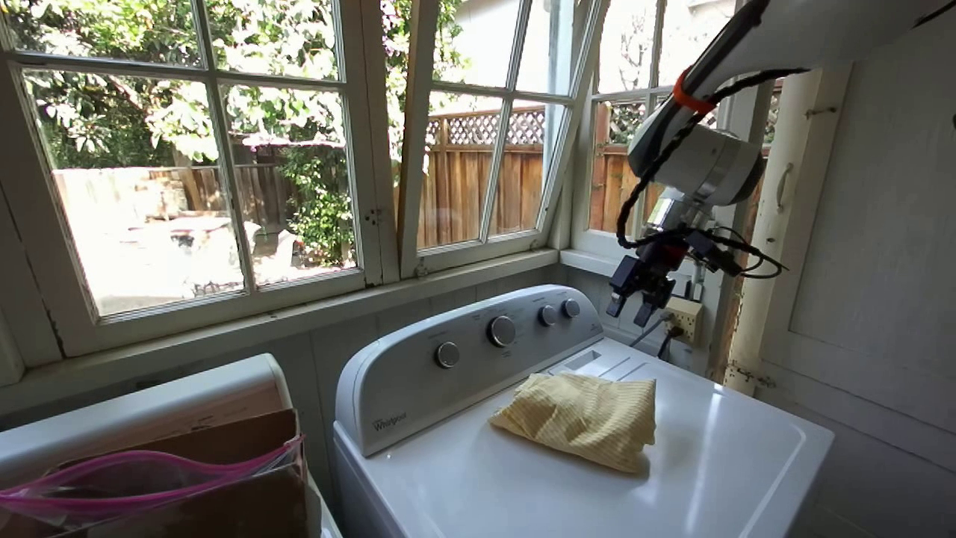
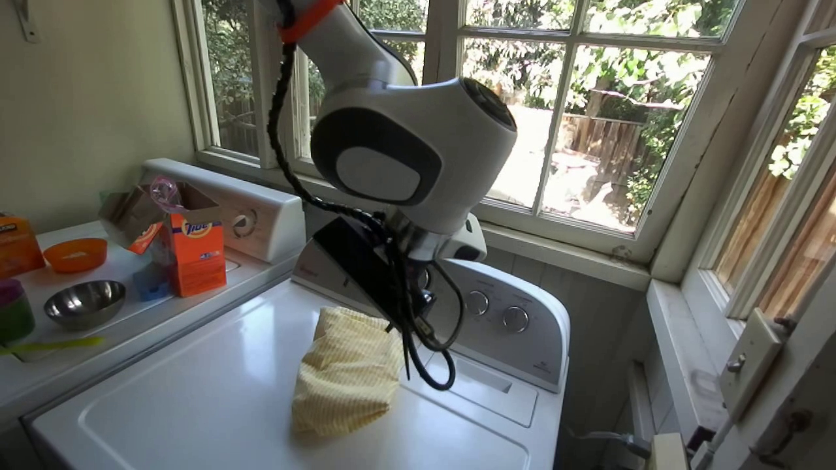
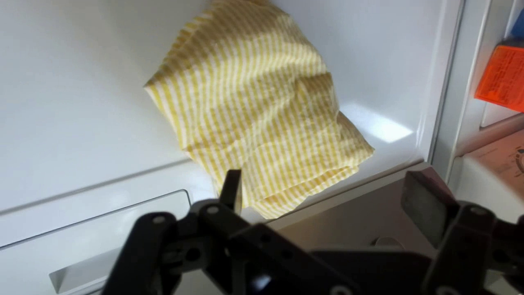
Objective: Unfold the yellow towel.
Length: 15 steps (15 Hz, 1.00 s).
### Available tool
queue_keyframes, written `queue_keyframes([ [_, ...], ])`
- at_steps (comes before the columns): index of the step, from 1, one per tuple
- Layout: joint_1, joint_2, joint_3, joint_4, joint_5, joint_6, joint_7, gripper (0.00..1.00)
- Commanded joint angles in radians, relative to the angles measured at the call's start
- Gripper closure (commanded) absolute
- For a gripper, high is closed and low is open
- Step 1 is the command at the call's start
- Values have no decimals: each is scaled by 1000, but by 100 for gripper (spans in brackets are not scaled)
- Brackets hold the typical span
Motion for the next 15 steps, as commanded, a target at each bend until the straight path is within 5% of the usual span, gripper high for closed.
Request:
queue_keyframes([
  [1, -39, 13, 37, 5, -8, 4, 4, 0],
  [15, -116, 227, 81, 42, -53, 200, -107, 0],
])
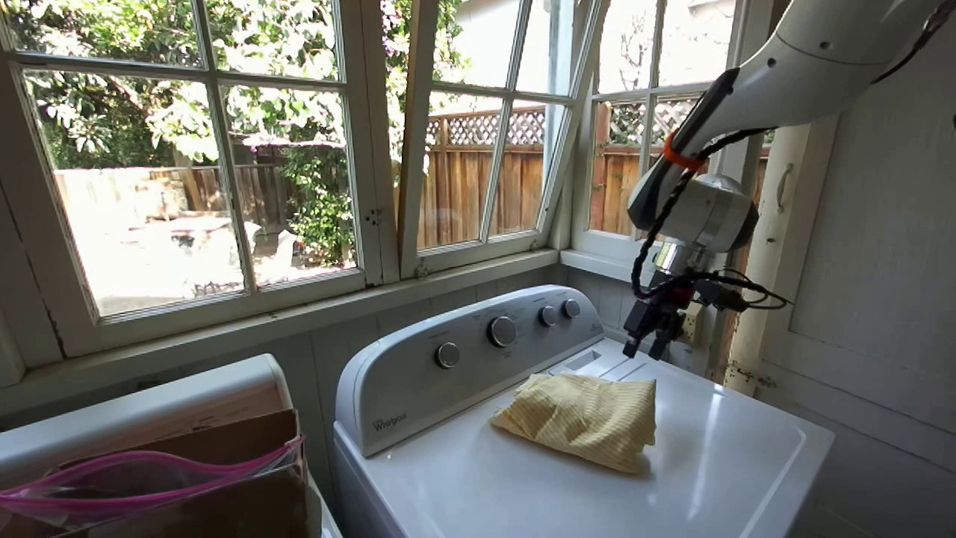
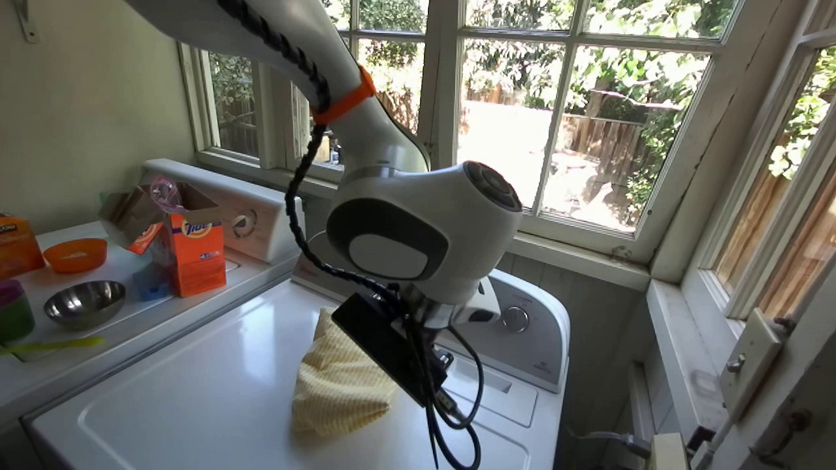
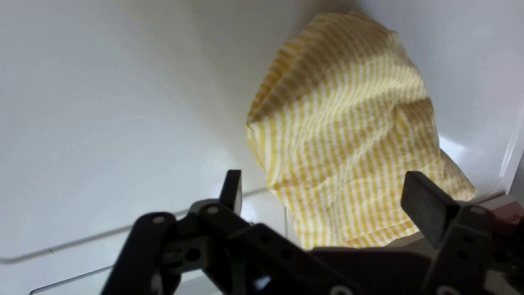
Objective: Unfold the yellow towel.
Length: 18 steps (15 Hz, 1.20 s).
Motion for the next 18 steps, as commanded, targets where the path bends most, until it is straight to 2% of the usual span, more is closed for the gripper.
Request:
queue_keyframes([
  [1, -39, 72, 38, 27, -45, 33, -11, 0],
  [2, -44, 85, 45, 29, -56, 35, -3, 2],
  [3, -46, 95, 49, 30, -71, 39, 4, 18],
  [4, -50, 103, 54, 30, -84, 41, 8, 27],
  [5, -50, 111, 56, 30, -101, 43, 18, 30],
  [7, -59, 125, 66, 35, -118, 41, 18, 47],
  [8, -66, 129, 74, 35, -112, 45, 10, 52],
  [9, -74, 133, 85, 35, -97, 57, 3, 40],
  [11, -87, 140, 104, 36, -77, 79, 1, 36],
  [12, -92, 144, 113, 36, -71, 93, 1, 44],
  [13, -99, 146, 122, 36, -65, 97, 1, 65],
  [15, -105, 143, 133, 34, -69, 93, 4, 69],
  [18, -94, 121, 127, 31, -103, 49, 48, 93],
])
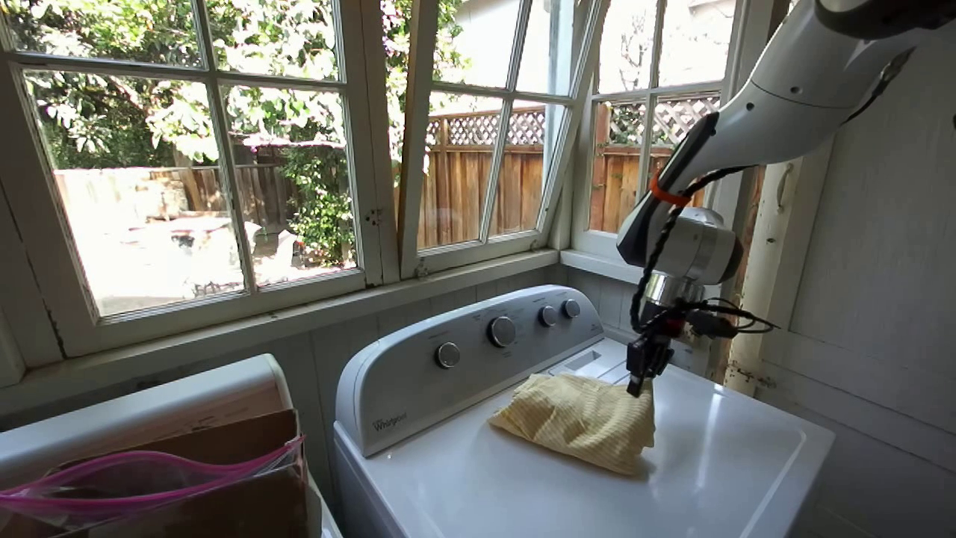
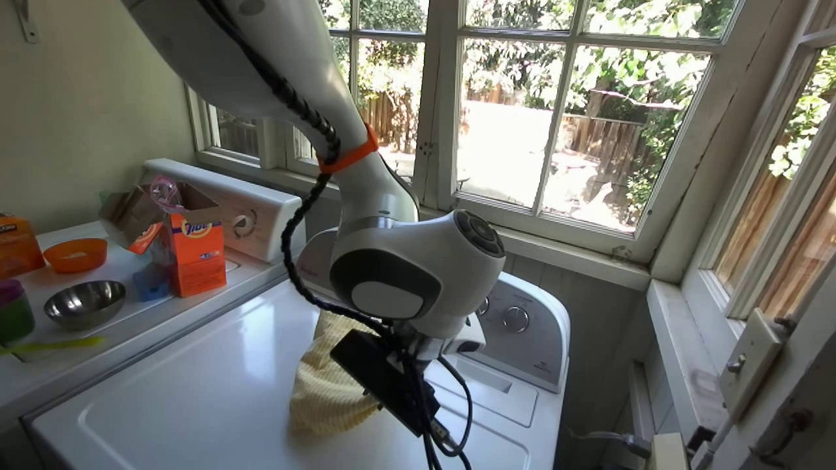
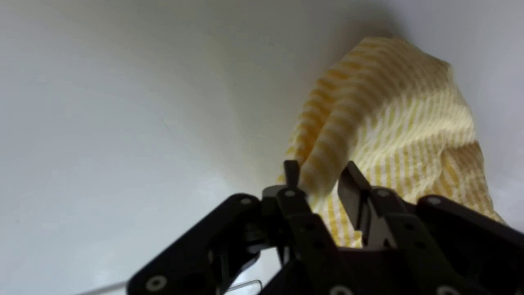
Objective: Unfold the yellow towel.
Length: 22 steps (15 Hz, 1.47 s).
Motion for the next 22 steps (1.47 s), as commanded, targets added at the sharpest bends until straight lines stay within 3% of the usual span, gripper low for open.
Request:
queue_keyframes([
  [1, -3, -15, 9, 2, -34, -44, 63, 99],
  [7, -10, -112, 26, -11, -14, -221, 70, 99],
  [10, -4, -188, 56, -30, 54, -312, -26, 99],
  [14, 55, -246, 77, -46, 72, -448, -133, 99],
  [22, 190, -145, 103, -47, -17, -635, -259, 99],
])
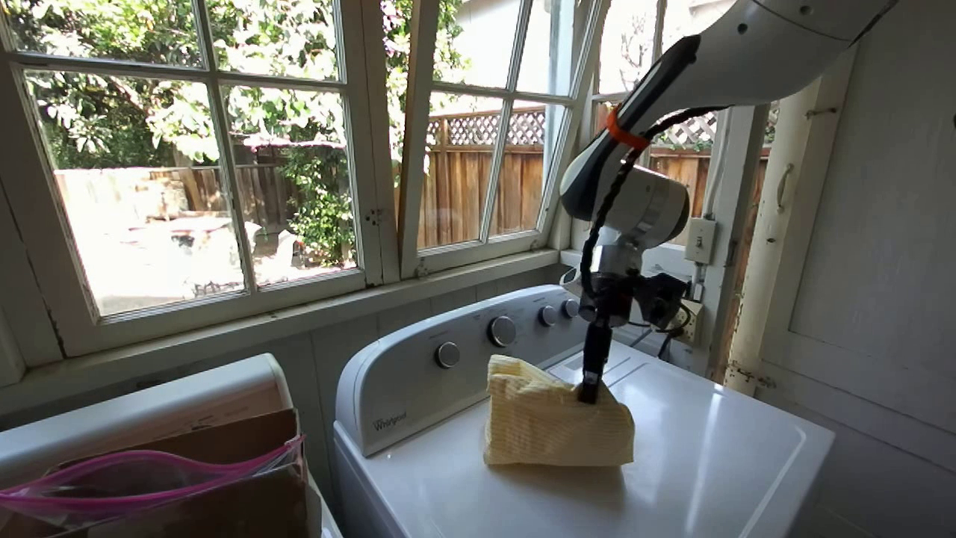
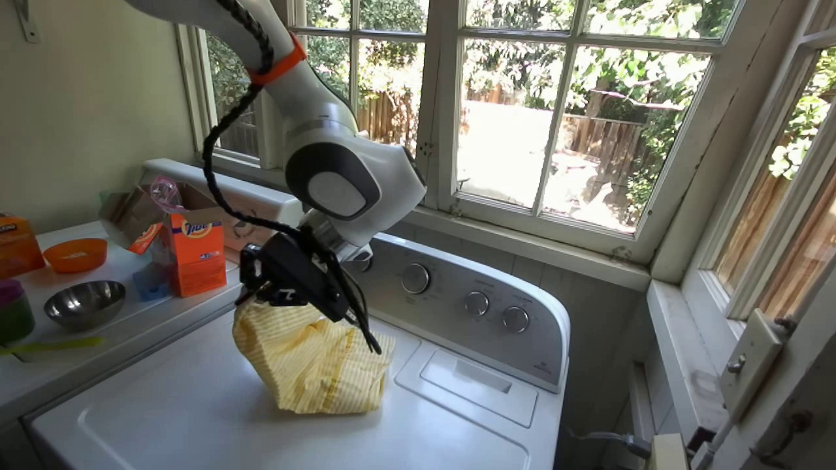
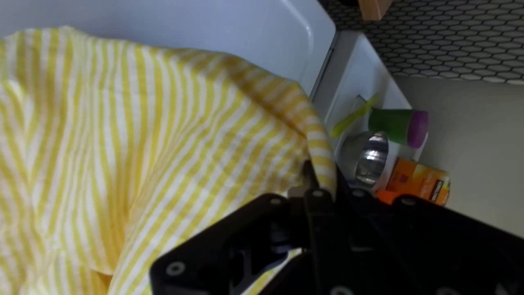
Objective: Unfold the yellow towel.
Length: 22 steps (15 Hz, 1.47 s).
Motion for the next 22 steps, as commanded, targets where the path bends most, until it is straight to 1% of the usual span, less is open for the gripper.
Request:
queue_keyframes([
  [1, 57, 63, 3, -1, -82, -63, -23, 71],
  [2, 68, 76, 3, 2, -103, -69, -11, 70],
  [4, 79, 57, -2, -13, -84, 4, 25, 56],
  [5, 70, 40, -4, -13, -55, 16, 28, 48],
  [8, 49, -3, -21, -19, -3, 128, 23, 26],
  [11, 45, -14, -38, -31, 51, 262, 57, 4],
  [12, 53, -22, -36, -48, 73, 319, 84, 0],
  [14, 75, -30, -17, -84, 128, 457, 127, 0],
  [18, 133, -9, 56, -134, 287, 754, 211, 0],
  [19, 148, -12, 65, -141, 299, 809, 256, 0],
  [20, 112, 1, 56, -104, 246, 710, 198, 0],
  [21, 126, 1, 70, -114, 258, 758, 229, 0],
  [22, 135, 1, 76, -119, 264, 780, 247, 0],
])
